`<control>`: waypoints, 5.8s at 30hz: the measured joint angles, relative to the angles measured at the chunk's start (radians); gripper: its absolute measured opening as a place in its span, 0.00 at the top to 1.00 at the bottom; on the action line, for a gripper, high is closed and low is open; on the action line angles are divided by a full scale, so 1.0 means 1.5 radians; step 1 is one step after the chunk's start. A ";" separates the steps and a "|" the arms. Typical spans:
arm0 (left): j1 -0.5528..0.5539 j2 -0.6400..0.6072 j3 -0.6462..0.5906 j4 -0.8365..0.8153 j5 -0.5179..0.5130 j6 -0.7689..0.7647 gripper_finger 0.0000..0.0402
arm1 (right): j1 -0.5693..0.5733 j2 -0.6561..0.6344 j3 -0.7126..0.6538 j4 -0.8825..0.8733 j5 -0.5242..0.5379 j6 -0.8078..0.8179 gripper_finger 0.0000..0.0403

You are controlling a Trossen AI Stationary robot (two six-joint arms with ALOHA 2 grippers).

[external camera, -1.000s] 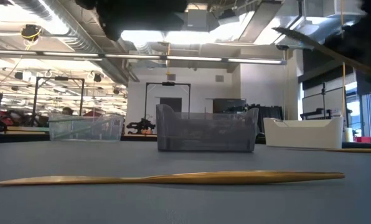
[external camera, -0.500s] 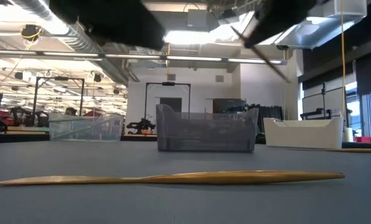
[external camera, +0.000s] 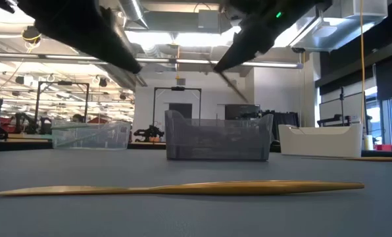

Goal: Sort silverware by color (type)
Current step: Put the gold knife into the black bin, then put the green spoon into the white bin

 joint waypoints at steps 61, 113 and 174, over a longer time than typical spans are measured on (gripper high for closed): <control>0.634 -0.433 -0.177 -0.105 0.076 0.260 0.46 | -0.238 -0.145 -0.224 0.479 -0.245 -0.244 0.57; 0.842 -0.150 -0.177 0.290 0.514 0.259 0.46 | -0.237 -0.145 -0.196 0.357 -0.253 -0.172 0.57; 0.765 0.337 0.348 -0.148 0.475 0.332 0.77 | -0.237 -0.145 -0.196 0.298 -0.201 -0.188 0.57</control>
